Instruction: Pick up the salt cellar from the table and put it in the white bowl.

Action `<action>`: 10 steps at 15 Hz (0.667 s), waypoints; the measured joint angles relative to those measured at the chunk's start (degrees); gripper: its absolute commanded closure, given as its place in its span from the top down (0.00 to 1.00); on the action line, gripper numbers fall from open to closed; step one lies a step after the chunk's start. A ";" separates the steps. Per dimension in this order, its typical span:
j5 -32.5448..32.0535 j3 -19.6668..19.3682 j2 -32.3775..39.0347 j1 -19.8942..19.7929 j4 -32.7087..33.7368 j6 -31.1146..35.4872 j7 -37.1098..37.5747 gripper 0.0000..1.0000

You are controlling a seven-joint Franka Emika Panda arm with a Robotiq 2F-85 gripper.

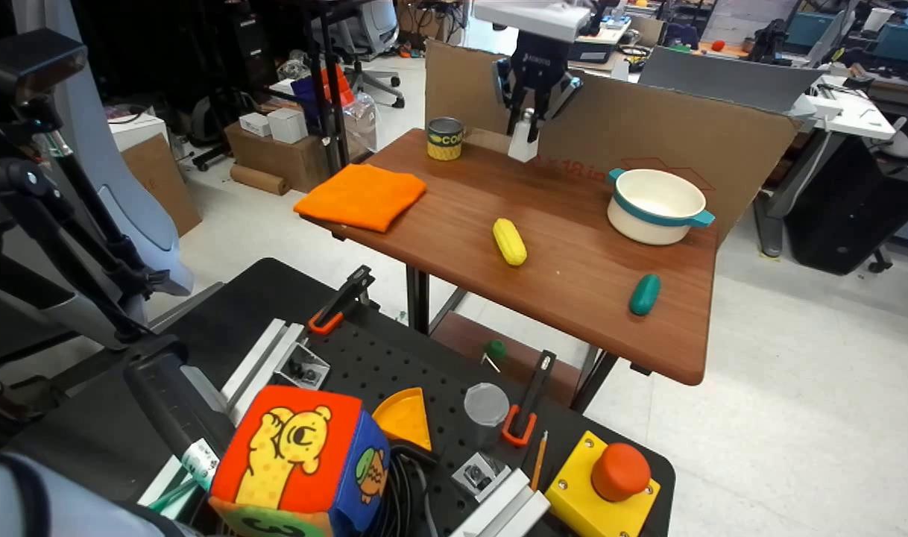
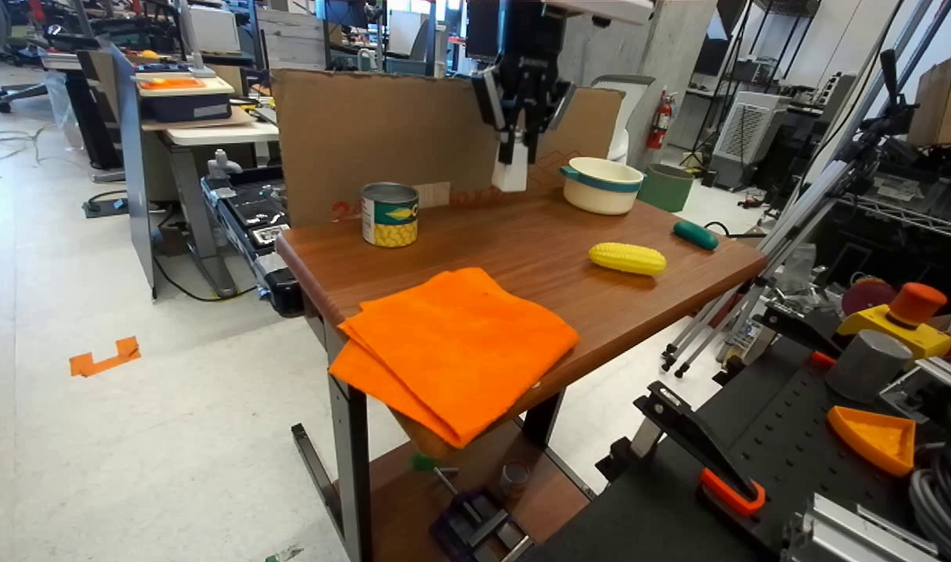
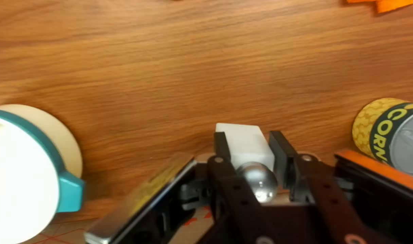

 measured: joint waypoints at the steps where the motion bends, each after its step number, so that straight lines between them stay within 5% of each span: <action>1: 0.00 -0.52 -2.35 -0.52 -0.92 -1.06 0.05 0.18; 5: 0.00 -2.98 -9.09 -4.38 -1.42 -3.70 0.31 0.18; 10: 0.00 -5.69 -5.83 -9.37 6.23 -6.86 1.68 0.18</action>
